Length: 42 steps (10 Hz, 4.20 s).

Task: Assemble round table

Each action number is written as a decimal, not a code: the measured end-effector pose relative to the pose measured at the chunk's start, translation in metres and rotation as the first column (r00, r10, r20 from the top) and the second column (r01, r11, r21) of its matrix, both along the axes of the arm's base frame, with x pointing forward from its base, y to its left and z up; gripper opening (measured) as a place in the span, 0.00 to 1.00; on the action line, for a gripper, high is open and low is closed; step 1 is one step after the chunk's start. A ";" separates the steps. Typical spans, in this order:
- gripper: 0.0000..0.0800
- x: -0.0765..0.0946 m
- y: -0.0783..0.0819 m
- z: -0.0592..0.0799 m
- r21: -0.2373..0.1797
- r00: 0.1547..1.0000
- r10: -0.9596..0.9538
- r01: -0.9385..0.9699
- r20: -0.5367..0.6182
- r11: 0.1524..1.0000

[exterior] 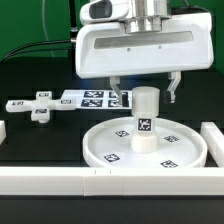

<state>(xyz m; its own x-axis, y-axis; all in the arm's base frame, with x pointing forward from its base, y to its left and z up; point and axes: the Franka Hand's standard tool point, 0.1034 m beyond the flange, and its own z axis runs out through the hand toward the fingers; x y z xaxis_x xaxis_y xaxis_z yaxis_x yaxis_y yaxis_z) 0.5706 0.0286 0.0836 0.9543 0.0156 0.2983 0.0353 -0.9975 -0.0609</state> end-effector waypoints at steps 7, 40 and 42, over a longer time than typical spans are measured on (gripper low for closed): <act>0.81 0.009 -0.008 0.032 0.015 0.998 0.020 -0.019 -0.055 1.000; 0.51 -0.011 0.005 -0.002 0.084 0.335 -0.829 0.939 -0.448 0.334; 0.51 -0.011 0.009 -0.003 0.047 0.063 -0.854 0.998 -0.516 0.046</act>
Offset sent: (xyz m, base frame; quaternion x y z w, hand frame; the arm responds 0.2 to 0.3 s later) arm 0.0052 -0.0076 0.0247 0.0017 -0.0416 -0.0201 0.9989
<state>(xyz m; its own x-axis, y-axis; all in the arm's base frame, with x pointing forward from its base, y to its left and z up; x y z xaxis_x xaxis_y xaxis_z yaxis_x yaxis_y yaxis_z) 0.5595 0.0373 0.0810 0.0711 -0.9691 -0.2364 -0.9921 -0.0442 -0.1170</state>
